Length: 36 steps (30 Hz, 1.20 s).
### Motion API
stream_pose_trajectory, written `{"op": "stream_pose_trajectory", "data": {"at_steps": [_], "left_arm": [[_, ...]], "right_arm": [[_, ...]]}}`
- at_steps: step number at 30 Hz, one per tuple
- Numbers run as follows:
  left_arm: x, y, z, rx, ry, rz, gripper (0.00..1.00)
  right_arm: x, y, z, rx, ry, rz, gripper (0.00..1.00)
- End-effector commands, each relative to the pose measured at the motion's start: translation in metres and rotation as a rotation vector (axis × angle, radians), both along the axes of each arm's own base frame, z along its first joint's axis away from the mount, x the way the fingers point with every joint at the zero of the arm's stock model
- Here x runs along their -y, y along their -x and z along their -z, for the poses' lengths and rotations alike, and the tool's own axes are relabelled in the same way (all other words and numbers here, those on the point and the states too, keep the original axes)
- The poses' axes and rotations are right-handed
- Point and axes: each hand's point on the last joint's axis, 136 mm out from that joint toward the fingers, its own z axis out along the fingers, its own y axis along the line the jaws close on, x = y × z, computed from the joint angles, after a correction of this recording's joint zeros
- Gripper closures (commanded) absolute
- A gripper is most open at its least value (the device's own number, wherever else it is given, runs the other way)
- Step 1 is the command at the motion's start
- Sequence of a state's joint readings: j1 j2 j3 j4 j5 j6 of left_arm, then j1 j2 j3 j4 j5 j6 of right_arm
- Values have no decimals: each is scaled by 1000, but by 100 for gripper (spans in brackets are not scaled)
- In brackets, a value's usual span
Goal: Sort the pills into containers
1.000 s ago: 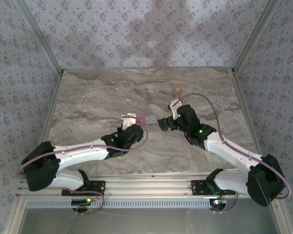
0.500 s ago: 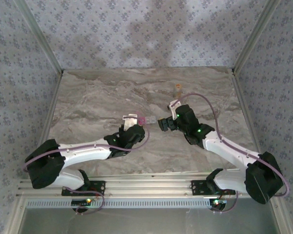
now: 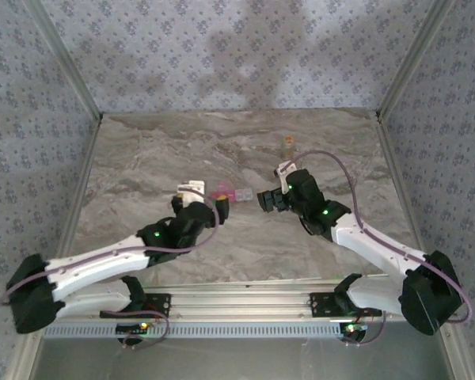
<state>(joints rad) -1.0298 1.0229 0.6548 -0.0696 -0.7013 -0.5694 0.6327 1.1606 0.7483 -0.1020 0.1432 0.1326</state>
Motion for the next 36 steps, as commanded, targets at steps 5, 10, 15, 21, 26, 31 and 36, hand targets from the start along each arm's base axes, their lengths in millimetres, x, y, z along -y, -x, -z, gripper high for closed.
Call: {"op": "stream_pose_trajectory", "data": {"at_steps": [5, 10, 15, 21, 26, 31, 36], "left_arm": [[-89, 17, -19, 13, 48, -128, 1], [-142, 35, -8, 60, 144, -235, 1], [-156, 43, 10, 95, 165, -236, 1], [-157, 41, 22, 72, 25, -223, 1], [-155, 39, 29, 33, -47, -202, 1], [-155, 42, 41, 16, -32, -204, 1], [-159, 47, 35, 42, 22, -207, 1]], "right_arm": [[10, -2, -24, -41, -61, 72, 0], [-4, 0, -30, -66, -84, 111, 0], [-50, 13, -36, -111, -133, 39, 0], [-112, 34, -20, -201, -77, 1, 3], [-139, 34, -6, -223, 29, 150, 5], [-156, 35, 19, -279, 99, 145, 9], [-164, 30, 36, -308, 96, 161, 20]]}}
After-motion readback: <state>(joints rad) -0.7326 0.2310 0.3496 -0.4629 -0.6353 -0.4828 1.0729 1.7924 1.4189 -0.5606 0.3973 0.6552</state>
